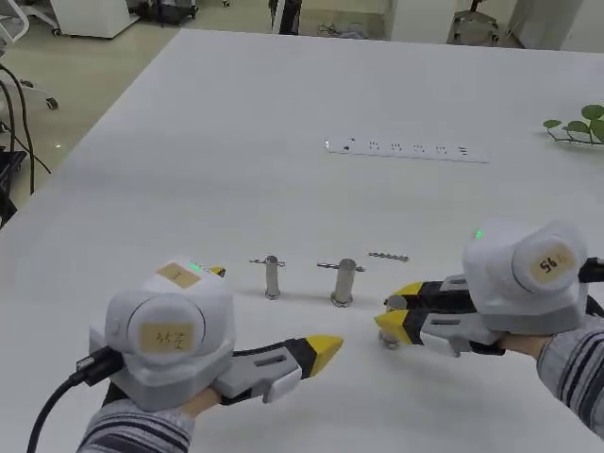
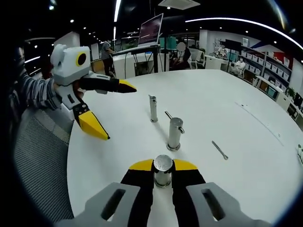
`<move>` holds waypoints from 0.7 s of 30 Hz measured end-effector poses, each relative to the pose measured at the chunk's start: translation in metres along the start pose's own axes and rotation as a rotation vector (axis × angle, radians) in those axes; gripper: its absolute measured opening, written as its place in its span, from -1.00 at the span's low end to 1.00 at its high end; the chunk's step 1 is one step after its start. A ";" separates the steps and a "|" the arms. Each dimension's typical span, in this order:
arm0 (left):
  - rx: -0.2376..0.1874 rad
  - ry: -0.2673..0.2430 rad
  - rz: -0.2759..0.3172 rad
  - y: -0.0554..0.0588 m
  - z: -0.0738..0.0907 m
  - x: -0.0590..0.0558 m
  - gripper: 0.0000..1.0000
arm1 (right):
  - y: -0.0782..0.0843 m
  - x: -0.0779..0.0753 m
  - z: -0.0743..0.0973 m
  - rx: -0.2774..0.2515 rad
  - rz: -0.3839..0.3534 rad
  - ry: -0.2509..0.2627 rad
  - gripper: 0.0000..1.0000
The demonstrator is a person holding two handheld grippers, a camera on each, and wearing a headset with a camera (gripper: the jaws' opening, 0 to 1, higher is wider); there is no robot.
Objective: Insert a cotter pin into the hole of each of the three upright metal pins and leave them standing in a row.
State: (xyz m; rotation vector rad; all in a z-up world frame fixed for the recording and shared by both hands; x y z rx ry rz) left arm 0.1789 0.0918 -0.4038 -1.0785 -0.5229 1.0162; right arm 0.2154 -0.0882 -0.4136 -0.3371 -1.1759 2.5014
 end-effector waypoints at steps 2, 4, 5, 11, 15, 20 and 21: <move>-0.003 0.002 -0.002 -0.001 -0.001 0.000 0.80 | 0.000 0.001 -0.002 -0.007 0.002 -0.007 -0.83; -0.006 0.005 -0.004 -0.001 -0.001 0.000 0.80 | 0.000 0.003 -0.004 -0.012 0.012 -0.014 -0.83; -0.007 0.005 -0.004 -0.002 -0.001 0.000 0.80 | 0.001 0.003 -0.005 -0.012 0.015 -0.017 -0.83; -0.010 0.004 -0.001 -0.002 -0.002 0.000 0.80 | 0.001 0.004 -0.007 -0.036 0.044 -0.014 -0.83; -0.008 0.005 -0.001 -0.001 -0.002 0.000 0.80 | 0.003 0.003 -0.007 -0.052 0.034 -0.012 -0.82; -0.004 0.005 0.004 -0.001 -0.001 0.000 0.80 | 0.003 0.004 -0.008 -0.059 0.050 -0.020 -0.81; -0.003 0.005 0.002 -0.001 -0.001 0.000 0.80 | 0.003 0.004 -0.008 -0.059 0.051 -0.021 -0.81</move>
Point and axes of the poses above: the centre of the closed fingertips' face, and the gripper's own axes: z roughly backward along the fingers, x roughly to its left, y roughly out of its underside, the point moved 7 cm from there along z, roughly backward along the fingers, and after that the axes turned 4 degrees about z, right-handed, at the moved point
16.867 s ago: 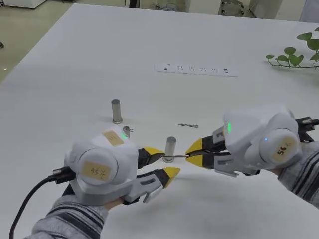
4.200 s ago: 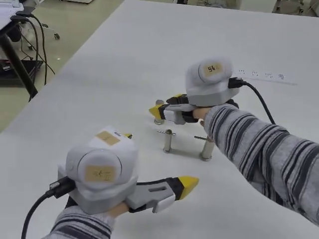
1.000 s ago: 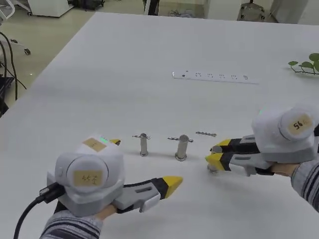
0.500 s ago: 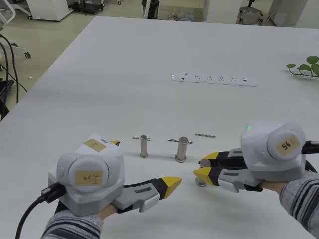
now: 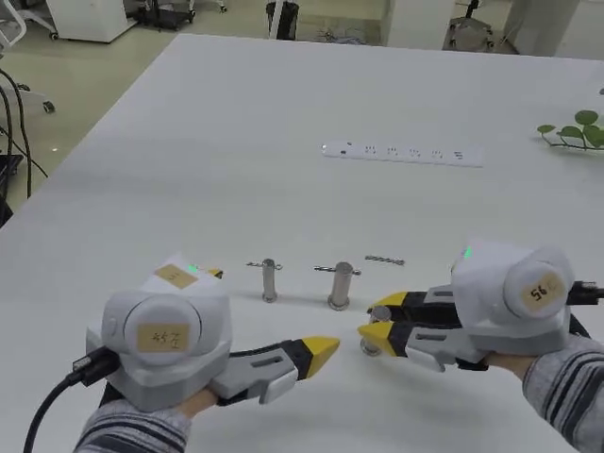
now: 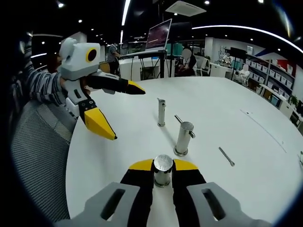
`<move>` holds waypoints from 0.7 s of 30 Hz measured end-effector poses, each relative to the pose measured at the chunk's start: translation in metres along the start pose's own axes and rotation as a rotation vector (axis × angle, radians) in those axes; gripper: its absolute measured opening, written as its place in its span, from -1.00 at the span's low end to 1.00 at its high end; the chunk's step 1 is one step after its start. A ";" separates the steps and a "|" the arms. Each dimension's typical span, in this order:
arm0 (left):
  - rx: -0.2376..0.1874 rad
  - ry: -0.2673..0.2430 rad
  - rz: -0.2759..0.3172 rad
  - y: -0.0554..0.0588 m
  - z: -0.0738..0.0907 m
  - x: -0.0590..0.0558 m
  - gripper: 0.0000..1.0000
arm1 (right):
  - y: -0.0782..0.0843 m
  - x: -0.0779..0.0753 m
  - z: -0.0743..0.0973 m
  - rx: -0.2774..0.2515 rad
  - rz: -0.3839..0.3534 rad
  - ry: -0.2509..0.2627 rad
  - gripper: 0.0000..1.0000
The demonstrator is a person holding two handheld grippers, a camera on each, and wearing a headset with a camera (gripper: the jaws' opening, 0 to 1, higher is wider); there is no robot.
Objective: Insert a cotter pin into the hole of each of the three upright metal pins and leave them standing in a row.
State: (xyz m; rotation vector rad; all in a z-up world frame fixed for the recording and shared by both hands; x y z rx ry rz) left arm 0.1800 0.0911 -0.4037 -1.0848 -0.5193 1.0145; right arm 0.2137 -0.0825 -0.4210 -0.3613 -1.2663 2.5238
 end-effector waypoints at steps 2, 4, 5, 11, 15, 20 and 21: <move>0.001 0.001 -0.003 0.000 0.000 0.000 0.80 | 0.000 0.000 0.000 0.000 0.004 -0.002 -0.81; -0.001 0.003 -0.004 0.000 0.000 0.000 0.81 | 0.002 0.000 0.000 0.009 0.000 -0.003 -0.77; -0.003 0.003 -0.005 0.000 0.000 0.000 0.81 | 0.003 -0.001 0.001 0.005 -0.013 -0.001 -0.71; -0.003 0.003 -0.003 0.000 0.000 -0.001 0.83 | 0.007 -0.003 0.015 0.010 -0.104 -0.011 -0.55; -0.008 0.011 0.001 -0.001 -0.001 -0.003 0.84 | 0.008 -0.008 0.026 0.031 -0.119 -0.005 -0.44; -0.041 0.025 0.027 -0.004 -0.001 -0.006 0.89 | 0.012 -0.018 0.038 0.052 -0.131 0.006 -0.39; -0.042 0.025 0.027 -0.004 -0.001 -0.006 0.89 | 0.013 -0.022 0.040 0.068 -0.123 0.009 -0.37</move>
Point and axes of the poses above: the centre of the closed fingertips' face, and the gripper's own axes: z roughly backward along the fingers, x roughly to its left, y roughly out of its underside, the point moved 7 cm from there along z, roughly backward along the fingers, and after that the axes turned 4 degrees about z, right-handed, at the moved point
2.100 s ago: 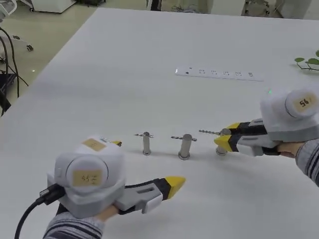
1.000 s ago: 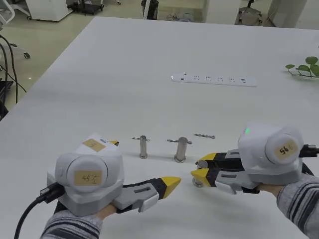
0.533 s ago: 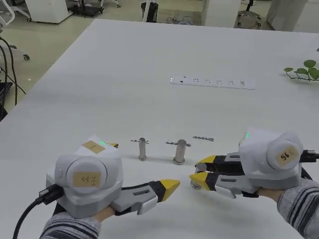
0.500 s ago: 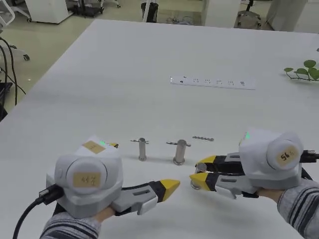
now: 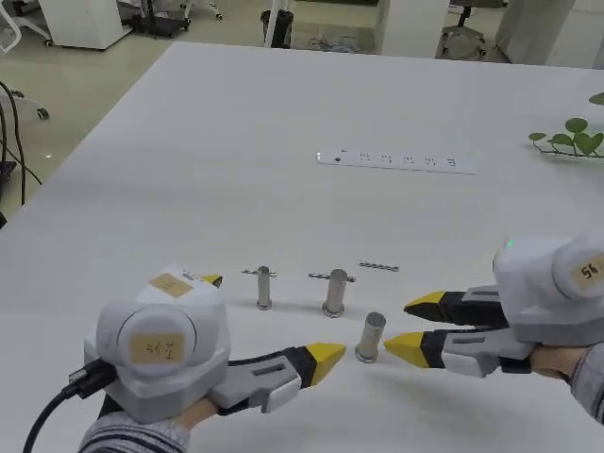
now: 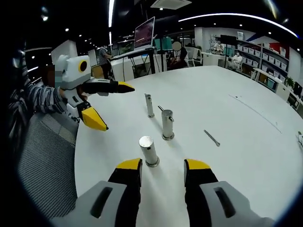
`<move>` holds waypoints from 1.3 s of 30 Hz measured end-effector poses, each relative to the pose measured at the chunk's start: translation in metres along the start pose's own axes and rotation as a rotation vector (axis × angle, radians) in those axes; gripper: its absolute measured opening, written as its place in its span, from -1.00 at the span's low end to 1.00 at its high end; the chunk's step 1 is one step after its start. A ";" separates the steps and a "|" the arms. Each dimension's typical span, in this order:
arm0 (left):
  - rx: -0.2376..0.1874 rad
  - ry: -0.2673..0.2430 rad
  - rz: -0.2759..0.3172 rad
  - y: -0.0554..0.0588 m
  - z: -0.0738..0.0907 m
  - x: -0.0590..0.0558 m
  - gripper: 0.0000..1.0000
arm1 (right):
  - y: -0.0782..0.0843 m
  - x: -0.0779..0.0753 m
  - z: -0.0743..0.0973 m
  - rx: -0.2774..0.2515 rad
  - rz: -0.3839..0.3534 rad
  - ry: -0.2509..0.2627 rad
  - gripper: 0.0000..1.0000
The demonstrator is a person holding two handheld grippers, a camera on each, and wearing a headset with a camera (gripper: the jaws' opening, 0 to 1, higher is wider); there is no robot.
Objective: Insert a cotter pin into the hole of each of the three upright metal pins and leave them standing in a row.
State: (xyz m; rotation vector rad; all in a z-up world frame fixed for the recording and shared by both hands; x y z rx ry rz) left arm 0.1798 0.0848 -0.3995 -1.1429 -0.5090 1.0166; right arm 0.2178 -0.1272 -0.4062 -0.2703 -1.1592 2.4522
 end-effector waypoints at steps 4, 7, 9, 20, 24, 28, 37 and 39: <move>0.008 -0.001 -0.005 0.002 0.000 0.000 0.93 | -0.002 -0.010 0.005 0.031 -0.001 0.010 -0.35; 0.014 -0.001 -0.005 0.003 -0.001 -0.001 0.97 | -0.006 -0.022 0.007 0.051 0.000 0.020 -0.34; 0.024 -0.006 -0.005 0.003 0.000 0.000 0.97 | -0.009 -0.031 0.006 0.066 -0.004 0.029 -0.34; 0.028 -0.025 -0.010 0.004 0.002 0.004 0.97 | -0.026 -0.068 -0.014 0.179 0.021 -0.013 -0.38; 0.031 -0.031 -0.017 0.005 0.003 0.005 0.97 | -0.028 -0.078 -0.026 0.208 0.047 -0.023 -0.44; 0.041 -0.027 -0.027 0.006 0.004 0.004 0.96 | -0.028 -0.083 -0.038 0.237 0.082 -0.036 -0.50; 0.056 -0.019 -0.028 0.008 0.005 0.003 0.92 | -0.024 -0.092 -0.059 0.305 0.146 -0.056 -0.68; 0.057 -0.019 -0.028 0.008 0.005 0.004 0.92 | -0.024 -0.095 -0.063 0.316 0.161 -0.058 -0.72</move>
Point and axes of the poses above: the centre of the closed fingertips' face, and the gripper's own axes: z roughly backward along the fingers, x roughly to its left, y roughly out of its underside, the point moved 7 cm from there along z, roughly backward along the fingers, and after that the axes turned 4 degrees about z, right-handed, at the moved point
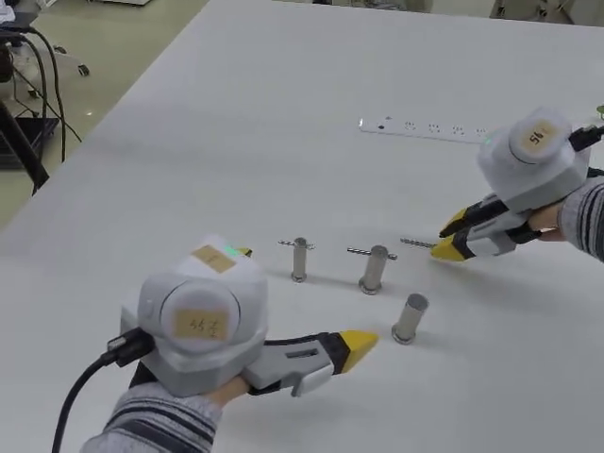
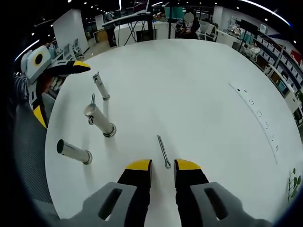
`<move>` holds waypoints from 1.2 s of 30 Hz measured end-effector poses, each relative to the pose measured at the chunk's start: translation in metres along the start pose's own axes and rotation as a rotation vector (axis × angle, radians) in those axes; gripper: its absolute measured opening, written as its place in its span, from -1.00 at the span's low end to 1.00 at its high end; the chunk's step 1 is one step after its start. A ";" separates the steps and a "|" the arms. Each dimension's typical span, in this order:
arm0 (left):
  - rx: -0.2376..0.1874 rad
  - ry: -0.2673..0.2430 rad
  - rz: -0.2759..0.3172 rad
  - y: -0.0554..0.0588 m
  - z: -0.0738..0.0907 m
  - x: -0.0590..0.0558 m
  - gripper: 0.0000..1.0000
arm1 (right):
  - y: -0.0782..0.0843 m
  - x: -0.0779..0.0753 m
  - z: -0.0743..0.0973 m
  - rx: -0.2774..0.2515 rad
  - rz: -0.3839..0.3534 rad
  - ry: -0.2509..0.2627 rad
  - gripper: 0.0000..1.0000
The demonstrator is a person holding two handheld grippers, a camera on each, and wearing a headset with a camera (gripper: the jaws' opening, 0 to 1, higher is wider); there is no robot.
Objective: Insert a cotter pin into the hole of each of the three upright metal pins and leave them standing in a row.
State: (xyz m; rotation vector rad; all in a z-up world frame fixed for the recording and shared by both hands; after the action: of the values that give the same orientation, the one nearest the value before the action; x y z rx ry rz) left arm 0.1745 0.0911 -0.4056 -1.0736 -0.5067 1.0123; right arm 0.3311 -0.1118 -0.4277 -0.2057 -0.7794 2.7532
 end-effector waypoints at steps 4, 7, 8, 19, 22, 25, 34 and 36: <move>0.003 -0.003 0.005 0.000 0.000 0.001 0.90 | -0.001 -0.003 -0.006 0.027 0.022 -0.011 -0.78; 0.004 -0.005 0.005 0.000 0.000 0.002 0.90 | 0.000 -0.003 -0.008 0.057 0.058 -0.021 -0.81; 0.004 -0.005 0.004 0.000 0.000 0.002 0.90 | 0.001 -0.002 -0.008 0.067 0.064 -0.025 -0.83; 0.019 -0.001 -0.008 0.001 -0.001 -0.001 0.85 | -0.004 -0.001 -0.008 0.119 0.143 -0.036 -1.00; 0.021 0.000 -0.006 0.002 -0.001 -0.001 0.84 | -0.004 0.000 -0.008 0.126 0.180 -0.030 -1.00; 0.015 -0.006 -0.007 0.001 -0.001 -0.001 0.84 | -0.004 0.000 -0.009 0.123 0.209 -0.013 -1.00; 0.014 0.008 -0.010 -0.001 -0.001 -0.004 0.82 | -0.008 0.004 0.002 0.099 0.248 0.020 -1.00; 0.017 0.012 -0.010 -0.001 -0.001 -0.005 0.80 | -0.009 0.006 0.006 0.092 0.261 0.031 -1.00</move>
State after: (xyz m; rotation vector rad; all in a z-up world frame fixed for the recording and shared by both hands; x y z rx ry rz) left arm 0.1736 0.0863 -0.4048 -1.0604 -0.4921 0.9996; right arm 0.3256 -0.1058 -0.4180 -0.3538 -0.6569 3.0135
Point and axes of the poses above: the centre of the closed fingertips' face, and the gripper's own axes: z roughly backward along the fingers, x roughly to its left, y roughly out of its underside, the point moved 7 cm from there along z, roughly backward along the fingers, and after that the axes turned 4 degrees about z, right-handed, at the moved point
